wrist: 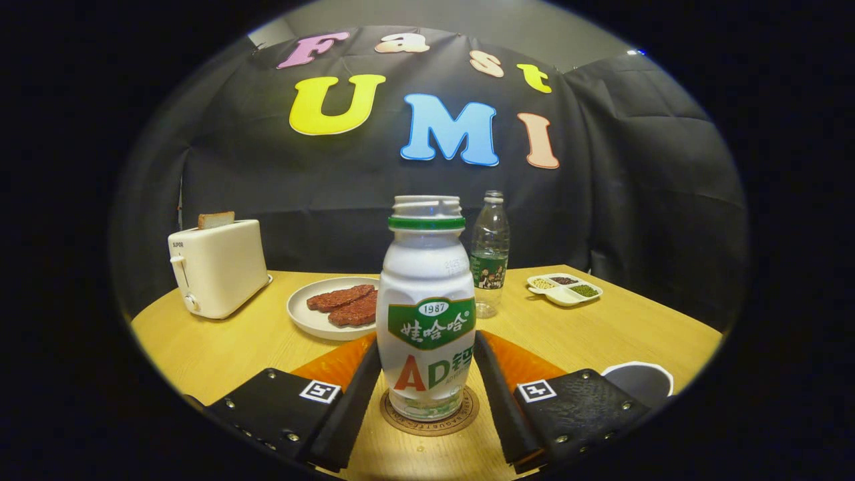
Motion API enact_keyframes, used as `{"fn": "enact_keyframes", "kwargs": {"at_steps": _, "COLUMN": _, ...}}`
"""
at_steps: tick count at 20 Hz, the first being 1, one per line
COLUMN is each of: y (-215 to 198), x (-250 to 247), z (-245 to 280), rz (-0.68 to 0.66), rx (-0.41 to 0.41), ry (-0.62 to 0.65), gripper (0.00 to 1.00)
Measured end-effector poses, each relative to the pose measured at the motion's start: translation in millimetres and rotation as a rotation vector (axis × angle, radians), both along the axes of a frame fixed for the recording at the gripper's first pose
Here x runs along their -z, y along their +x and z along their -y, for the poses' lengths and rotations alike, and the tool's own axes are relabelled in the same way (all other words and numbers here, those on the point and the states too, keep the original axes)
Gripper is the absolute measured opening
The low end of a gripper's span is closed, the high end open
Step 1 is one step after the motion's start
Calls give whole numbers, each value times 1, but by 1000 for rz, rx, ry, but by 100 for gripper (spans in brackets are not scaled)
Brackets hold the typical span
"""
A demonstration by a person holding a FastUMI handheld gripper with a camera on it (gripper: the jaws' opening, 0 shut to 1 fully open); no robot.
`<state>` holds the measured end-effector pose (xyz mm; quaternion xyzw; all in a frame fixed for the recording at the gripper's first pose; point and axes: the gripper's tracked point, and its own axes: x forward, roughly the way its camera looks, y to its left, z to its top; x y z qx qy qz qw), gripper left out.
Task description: Take the bottle from table, then pour the juice into the cup, finally place the bottle on the coaster
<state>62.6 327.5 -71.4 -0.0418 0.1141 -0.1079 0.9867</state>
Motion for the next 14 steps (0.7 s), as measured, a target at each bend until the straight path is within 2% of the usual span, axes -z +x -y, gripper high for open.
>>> {"fn": "enact_keyframes", "kwargs": {"at_steps": 5, "y": -5, "x": -26, "z": 0, "rz": 52, "rx": 0, "ry": -14, "gripper": 81}}
{"fn": "enact_keyframes", "kwargs": {"at_steps": 14, "y": -33, "x": -112, "z": 3, "rz": 219, "rx": -8, "ry": 9, "gripper": 81}}
